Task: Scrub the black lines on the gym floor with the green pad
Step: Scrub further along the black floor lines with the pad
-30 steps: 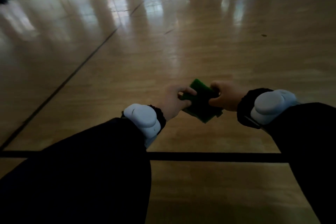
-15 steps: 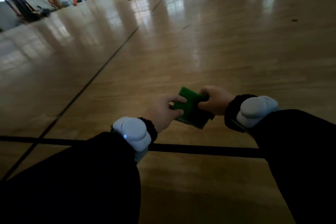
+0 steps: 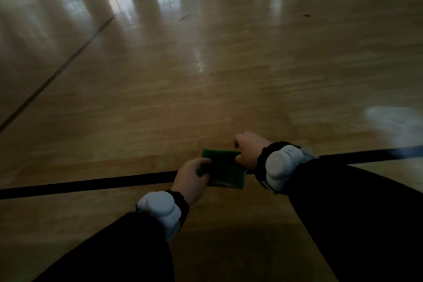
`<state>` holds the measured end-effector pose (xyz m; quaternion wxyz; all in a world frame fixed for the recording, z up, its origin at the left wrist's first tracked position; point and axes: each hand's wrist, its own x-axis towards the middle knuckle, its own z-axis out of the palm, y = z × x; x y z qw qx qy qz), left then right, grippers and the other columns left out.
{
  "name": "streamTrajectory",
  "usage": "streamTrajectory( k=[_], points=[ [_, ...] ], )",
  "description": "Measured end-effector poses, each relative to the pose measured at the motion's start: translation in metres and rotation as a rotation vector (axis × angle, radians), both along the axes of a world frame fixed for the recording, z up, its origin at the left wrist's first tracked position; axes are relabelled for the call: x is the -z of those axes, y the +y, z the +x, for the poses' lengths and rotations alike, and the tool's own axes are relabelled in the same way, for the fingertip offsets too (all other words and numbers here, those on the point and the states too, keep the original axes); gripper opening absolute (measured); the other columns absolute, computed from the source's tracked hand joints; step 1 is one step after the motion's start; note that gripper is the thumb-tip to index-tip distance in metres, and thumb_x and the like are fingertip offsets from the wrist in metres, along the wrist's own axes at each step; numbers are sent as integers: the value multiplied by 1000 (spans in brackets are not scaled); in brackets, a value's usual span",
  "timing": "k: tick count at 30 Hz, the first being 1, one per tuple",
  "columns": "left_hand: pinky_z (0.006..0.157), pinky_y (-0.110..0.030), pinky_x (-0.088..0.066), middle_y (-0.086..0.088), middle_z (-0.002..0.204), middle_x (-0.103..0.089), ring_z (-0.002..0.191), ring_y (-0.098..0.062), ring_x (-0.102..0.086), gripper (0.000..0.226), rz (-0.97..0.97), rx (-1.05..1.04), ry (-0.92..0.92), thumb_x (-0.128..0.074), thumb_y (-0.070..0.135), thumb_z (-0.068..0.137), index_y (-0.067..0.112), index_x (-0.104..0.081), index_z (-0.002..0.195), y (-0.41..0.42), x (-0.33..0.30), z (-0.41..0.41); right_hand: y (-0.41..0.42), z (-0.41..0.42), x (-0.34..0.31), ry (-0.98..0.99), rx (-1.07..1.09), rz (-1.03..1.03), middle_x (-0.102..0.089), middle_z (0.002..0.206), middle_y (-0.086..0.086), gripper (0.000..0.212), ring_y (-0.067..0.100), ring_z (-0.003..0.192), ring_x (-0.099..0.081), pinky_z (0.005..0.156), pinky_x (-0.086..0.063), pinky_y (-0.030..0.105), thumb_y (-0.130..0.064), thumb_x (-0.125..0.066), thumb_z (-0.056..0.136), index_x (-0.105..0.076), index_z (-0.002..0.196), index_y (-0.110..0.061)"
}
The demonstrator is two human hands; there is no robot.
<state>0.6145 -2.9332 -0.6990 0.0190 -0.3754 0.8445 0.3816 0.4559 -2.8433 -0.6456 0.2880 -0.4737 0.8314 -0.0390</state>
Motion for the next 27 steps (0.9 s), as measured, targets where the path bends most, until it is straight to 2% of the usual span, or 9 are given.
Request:
streamTrajectory(
  k=[1, 3, 5, 10, 14, 19, 22, 24, 27],
  points=[
    [111, -34, -37, -6, 156, -20, 140, -26, -31, 51, -52, 39, -103, -52, 16, 96, 23, -36, 144, -1, 11, 2, 2, 1, 4, 10, 12, 9, -46, 130, 13, 34, 29, 107, -53, 93, -48, 38, -23, -52, 96, -47, 126, -8],
    [117, -42, -26, -7, 160, 7, 147, -31, -6, 60, -107, 118, -257, -49, 22, 98, 25, -20, 150, 1, 31, 4, 6, 2, 8, 18, 13, 14, -41, 134, 11, 37, 29, 111, -51, 95, -48, 38, -27, -51, 96, -45, 129, -9],
    [119, -45, -19, -8, 159, 14, 147, -32, 6, 62, -139, 213, -336, -45, 27, 99, 26, -12, 152, 6, 49, 1, 10, -2, 10, 13, 14, 6, -40, 135, 11, 39, 29, 112, -51, 95, -47, 37, -29, -50, 97, -45, 130, -10],
    [119, -48, -8, -10, 159, 16, 147, -34, 9, 64, -220, 380, -488, -34, 40, 100, 26, 1, 152, 13, 86, -18, 26, -13, 19, 1, 104, -33, -42, 133, 10, 37, 28, 114, -50, 96, -45, 36, -32, -50, 97, -49, 128, -12],
    [118, -49, -7, -8, 158, 20, 146, -33, 11, 66, -201, 379, -535, -30, 46, 100, 29, 7, 151, 0, 100, -23, 36, -12, 25, 9, 136, -49, -43, 131, 8, 35, 27, 112, -50, 96, -45, 35, -32, -49, 98, -50, 126, -13],
    [119, -48, -5, -7, 158, 20, 146, -34, 11, 60, -160, 364, -589, -23, 49, 100, 34, 4, 151, -1, 106, -30, 48, -15, 29, 31, 219, -63, -43, 130, 7, 33, 26, 113, -51, 95, -45, 33, -32, -51, 96, -53, 125, -14],
    [119, -50, -2, -6, 159, 18, 146, -35, 11, 59, -210, 365, -612, -21, 50, 99, 37, 3, 151, 17, 107, -36, 52, -18, 26, 43, 256, -90, -45, 130, 7, 32, 25, 112, -51, 93, -43, 32, -32, -50, 96, -54, 122, -14],
    [118, -51, 0, -7, 159, 18, 146, -35, 11, 59, -273, 432, -605, -21, 52, 98, 37, 3, 150, 36, 108, -41, 52, -19, 23, 46, 272, -104, -45, 129, 7, 31, 24, 111, -51, 91, -42, 31, -32, -50, 96, -55, 121, -14],
    [118, -51, 4, -7, 158, 21, 145, -35, 16, 59, -320, 638, -533, -20, 52, 98, 37, 4, 150, 78, 106, -47, 50, -18, 20, 42, 284, -119, -45, 128, 7, 30, 23, 110, -51, 86, -41, 29, -30, -50, 96, -55, 120, -14]
  ],
)
